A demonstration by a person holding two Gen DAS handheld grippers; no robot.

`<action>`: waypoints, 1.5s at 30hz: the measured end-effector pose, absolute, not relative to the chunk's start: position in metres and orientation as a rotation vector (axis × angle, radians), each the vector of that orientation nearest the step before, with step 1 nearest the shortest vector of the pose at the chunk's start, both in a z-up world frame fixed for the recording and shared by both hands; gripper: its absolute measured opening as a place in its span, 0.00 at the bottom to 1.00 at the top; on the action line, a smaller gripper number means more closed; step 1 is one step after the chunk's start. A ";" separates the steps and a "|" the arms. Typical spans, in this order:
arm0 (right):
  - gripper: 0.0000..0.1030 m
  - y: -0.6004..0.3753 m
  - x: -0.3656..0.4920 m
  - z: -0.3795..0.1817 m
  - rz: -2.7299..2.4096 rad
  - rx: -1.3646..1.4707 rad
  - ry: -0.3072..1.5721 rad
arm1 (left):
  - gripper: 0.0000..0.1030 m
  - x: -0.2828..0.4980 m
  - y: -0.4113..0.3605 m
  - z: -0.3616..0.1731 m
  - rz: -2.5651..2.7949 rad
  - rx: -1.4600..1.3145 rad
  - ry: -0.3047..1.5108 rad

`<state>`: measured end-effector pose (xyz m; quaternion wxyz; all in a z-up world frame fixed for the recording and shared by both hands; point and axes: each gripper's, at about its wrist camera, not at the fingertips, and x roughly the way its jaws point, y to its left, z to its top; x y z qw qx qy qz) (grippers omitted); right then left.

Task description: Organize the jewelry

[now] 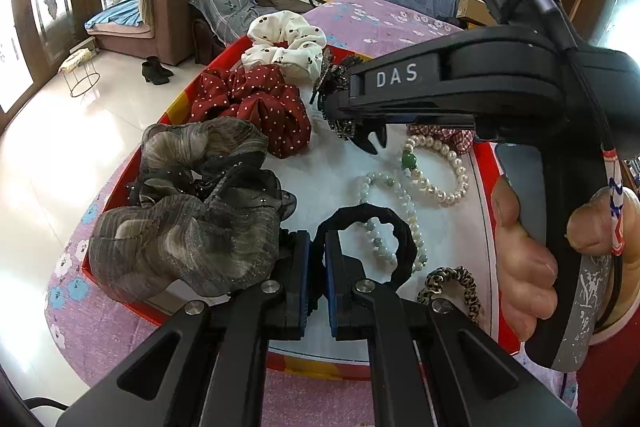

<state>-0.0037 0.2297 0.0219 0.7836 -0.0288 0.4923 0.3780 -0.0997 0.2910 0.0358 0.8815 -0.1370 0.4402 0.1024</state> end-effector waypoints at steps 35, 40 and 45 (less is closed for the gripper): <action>0.52 0.082 -0.086 0.066 0.569 0.028 0.897 | 0.56 -0.141 0.265 0.077 0.283 -0.257 0.834; 0.52 0.063 -0.113 0.074 0.537 -0.031 0.849 | 0.70 -0.162 0.255 0.096 0.334 -0.209 0.752; 0.56 0.040 -0.142 0.095 0.517 -0.064 0.775 | 0.88 -0.193 0.246 0.126 0.430 -0.157 0.588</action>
